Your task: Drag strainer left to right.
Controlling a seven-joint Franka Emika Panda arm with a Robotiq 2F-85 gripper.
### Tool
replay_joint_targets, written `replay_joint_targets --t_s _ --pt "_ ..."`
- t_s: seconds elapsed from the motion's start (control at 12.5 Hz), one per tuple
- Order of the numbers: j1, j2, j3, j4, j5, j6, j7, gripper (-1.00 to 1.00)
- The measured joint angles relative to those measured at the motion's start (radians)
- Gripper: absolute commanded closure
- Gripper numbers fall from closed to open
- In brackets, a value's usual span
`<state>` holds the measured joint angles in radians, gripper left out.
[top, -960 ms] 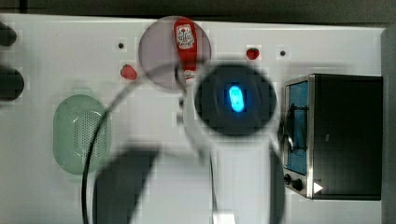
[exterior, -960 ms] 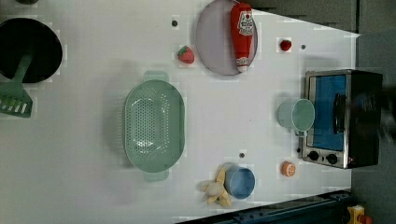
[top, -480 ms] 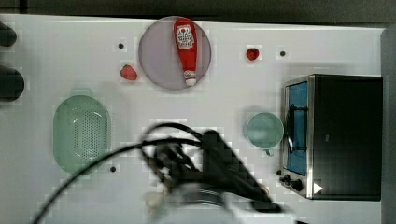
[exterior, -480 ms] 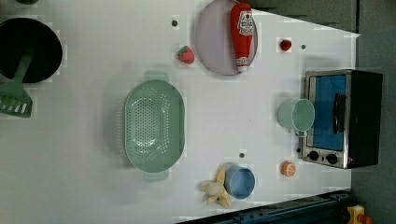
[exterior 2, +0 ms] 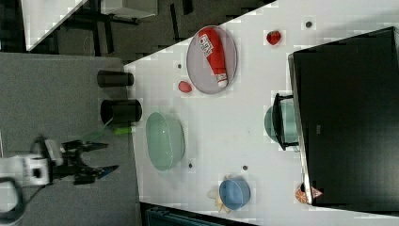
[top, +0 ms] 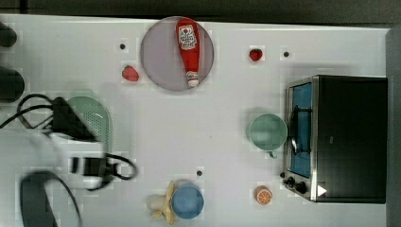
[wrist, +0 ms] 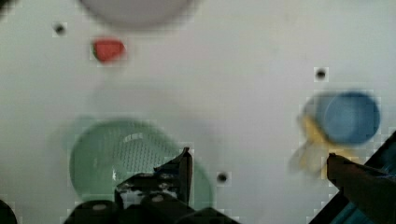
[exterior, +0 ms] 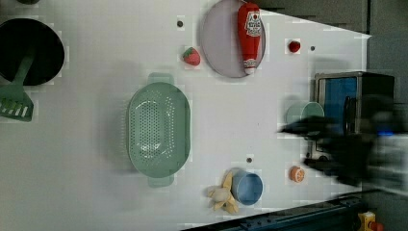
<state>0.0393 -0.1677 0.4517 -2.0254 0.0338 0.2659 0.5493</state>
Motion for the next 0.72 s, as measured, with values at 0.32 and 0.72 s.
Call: replay_joint_targets --t_s 0.32,0.72 --pt "0.002 0.186 0.159 -0.035 0.022 0.162 0.384 -1.00" --pt "0.044 0.419 0.177 -0.041 -0.064 0.395 0.707 -1.00"
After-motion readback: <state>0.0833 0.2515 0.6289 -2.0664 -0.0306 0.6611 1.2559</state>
